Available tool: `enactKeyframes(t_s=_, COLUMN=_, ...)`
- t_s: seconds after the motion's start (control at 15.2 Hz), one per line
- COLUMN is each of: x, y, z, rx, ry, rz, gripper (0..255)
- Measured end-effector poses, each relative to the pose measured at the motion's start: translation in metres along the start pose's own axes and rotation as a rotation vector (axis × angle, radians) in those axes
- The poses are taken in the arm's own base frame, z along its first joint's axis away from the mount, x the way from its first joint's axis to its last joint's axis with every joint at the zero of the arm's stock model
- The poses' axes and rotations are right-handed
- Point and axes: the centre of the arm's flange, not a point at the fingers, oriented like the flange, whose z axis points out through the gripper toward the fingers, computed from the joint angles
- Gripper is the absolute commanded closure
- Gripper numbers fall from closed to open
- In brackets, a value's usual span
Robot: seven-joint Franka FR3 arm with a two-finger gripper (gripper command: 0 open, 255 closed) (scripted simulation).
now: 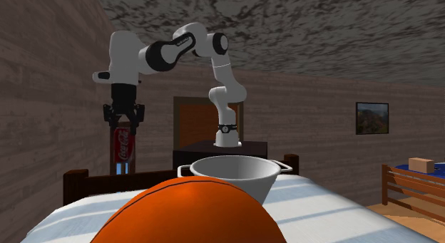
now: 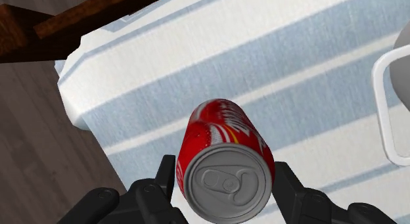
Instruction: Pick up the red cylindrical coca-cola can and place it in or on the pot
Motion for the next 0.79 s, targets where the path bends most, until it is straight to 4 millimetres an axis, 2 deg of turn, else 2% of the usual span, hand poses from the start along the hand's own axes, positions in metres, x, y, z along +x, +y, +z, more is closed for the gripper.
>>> enactKeyframes(t_s=0.66, x=-0.001, y=0.000, z=-0.050, rx=0.000, ry=0.000, rz=0.000, gripper=255)
enactKeyframes(t_s=0.79, x=-0.006, y=-0.017, z=-0.055, rx=0.000, ry=0.000, rz=0.000, gripper=255)
